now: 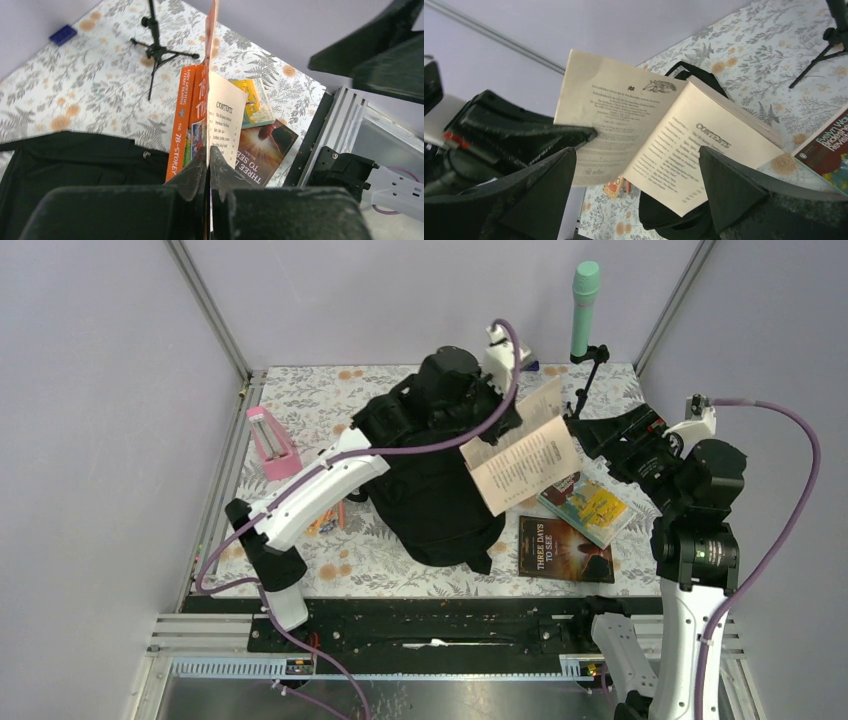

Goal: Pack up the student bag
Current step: Pick up the book from the center of the board.

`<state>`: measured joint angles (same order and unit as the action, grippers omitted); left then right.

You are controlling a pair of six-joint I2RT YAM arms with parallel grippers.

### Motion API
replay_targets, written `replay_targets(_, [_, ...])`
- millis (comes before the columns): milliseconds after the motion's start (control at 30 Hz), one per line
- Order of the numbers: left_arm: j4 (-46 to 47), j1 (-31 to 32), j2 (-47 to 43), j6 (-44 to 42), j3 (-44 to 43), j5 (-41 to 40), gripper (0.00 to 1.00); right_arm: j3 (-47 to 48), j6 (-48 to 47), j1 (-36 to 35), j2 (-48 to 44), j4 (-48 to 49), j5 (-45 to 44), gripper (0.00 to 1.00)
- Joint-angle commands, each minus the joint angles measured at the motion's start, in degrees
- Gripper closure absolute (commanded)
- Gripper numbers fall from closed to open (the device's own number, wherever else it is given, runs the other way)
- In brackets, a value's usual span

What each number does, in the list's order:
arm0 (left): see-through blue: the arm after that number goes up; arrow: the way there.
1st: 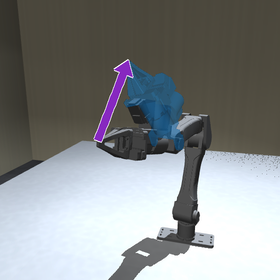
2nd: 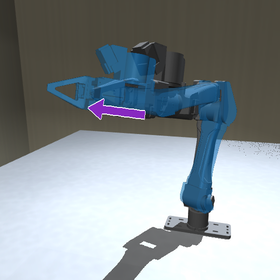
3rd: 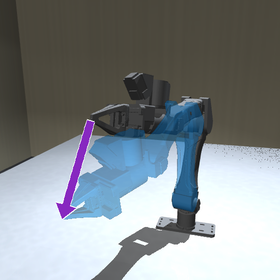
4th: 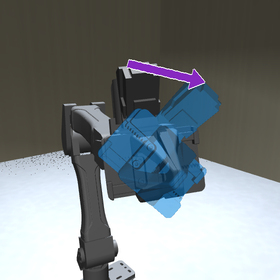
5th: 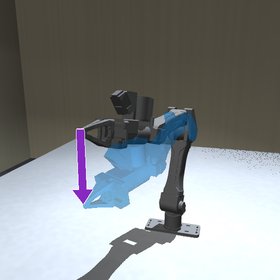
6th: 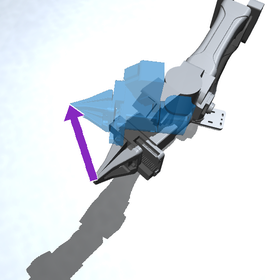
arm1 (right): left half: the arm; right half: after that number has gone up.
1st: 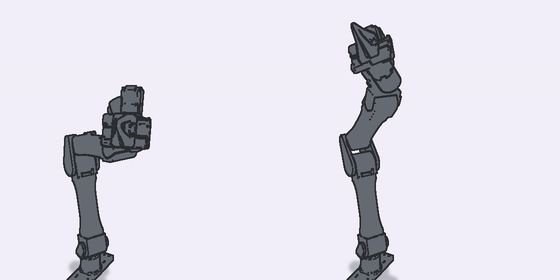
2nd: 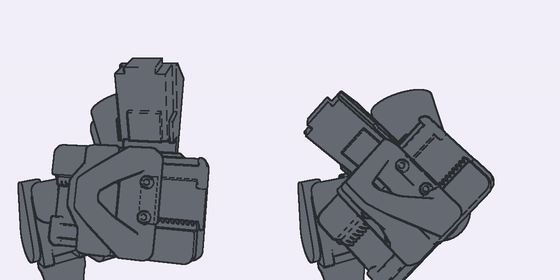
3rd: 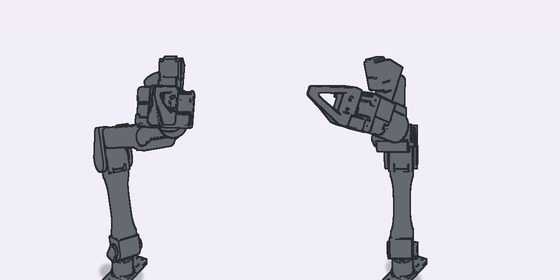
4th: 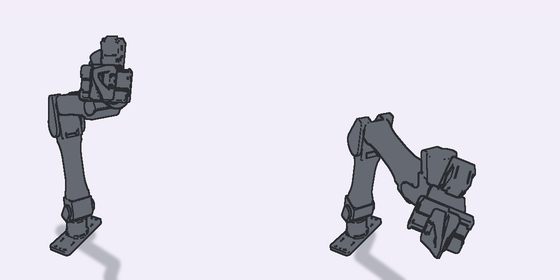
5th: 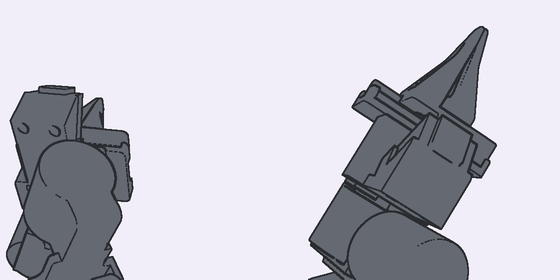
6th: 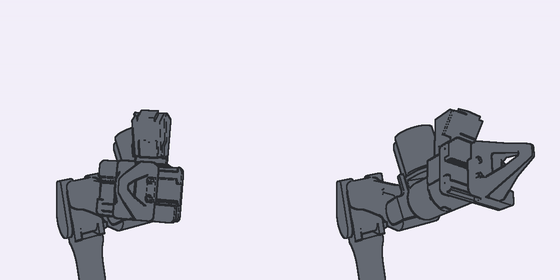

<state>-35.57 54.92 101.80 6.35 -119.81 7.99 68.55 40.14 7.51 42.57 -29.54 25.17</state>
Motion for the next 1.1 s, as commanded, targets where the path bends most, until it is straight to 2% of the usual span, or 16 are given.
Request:
replay_targets(0, [4.11, -2.35, -8.23, 6.14, -0.11, 1.48, 1.00, -4.05, 2.24, 0.14, -1.75, 6.83, 5.40, 0.00])
replay_targets(133, [4.11, -3.34, -13.25, 6.20, 2.68, 0.85, 1.00, -14.73, 10.52, 0.14, -4.67, 20.11, 10.61, 0.00])
replay_targets(267, [4.34, -4.50, -16.98, 7.35, 3.93, 0.78, 1.00, -23.74, 14.72, 0.01, -7.69, 30.21, 13.46, 0.00])
replay_targets(367, [8.09, -6.07, -19.57, 11.34, 5.64, 5.66, 1.00, -29.20, 17.38, -0.76, -7.90, 40.38, 16.94, 0.00])
replay_targets(467, [9.05, -6.31, -21.49, 12.85, 5.70, 7.21, 1.00, -32.27, 19.65, -1.66, -6.87, 48.89, 17.88, 0.00])
replay_targets(567, [9.12, -6.44, -22.60, 13.15, 5.38, 7.59, 1.00, -34.23, 23.67, -3.43, -3.69, 58.44, 18.41, 0.00])
replay_targets(700, [9.22, -6.57, -23.70, 14.04, 5.06, 8.61, 1.00, -35.54, 30.84, -9.38, 2.13, 74.22, 19.02, 0.00])
replay_targets(867, [12.02, -6.71, -24.86, 16.72, 4.58, 12.68, 1.00, -31.42, 30.19, -17.95, 7.63, 80.66, 18.10, 0.00])
replay_targets(1067, [13.97, -6.66, -26.54, 17.75, 3.96, 14.35, 1.00, -30.88, 34.27, -22.36, 13.05, 91.73, 15.67, 0.00])
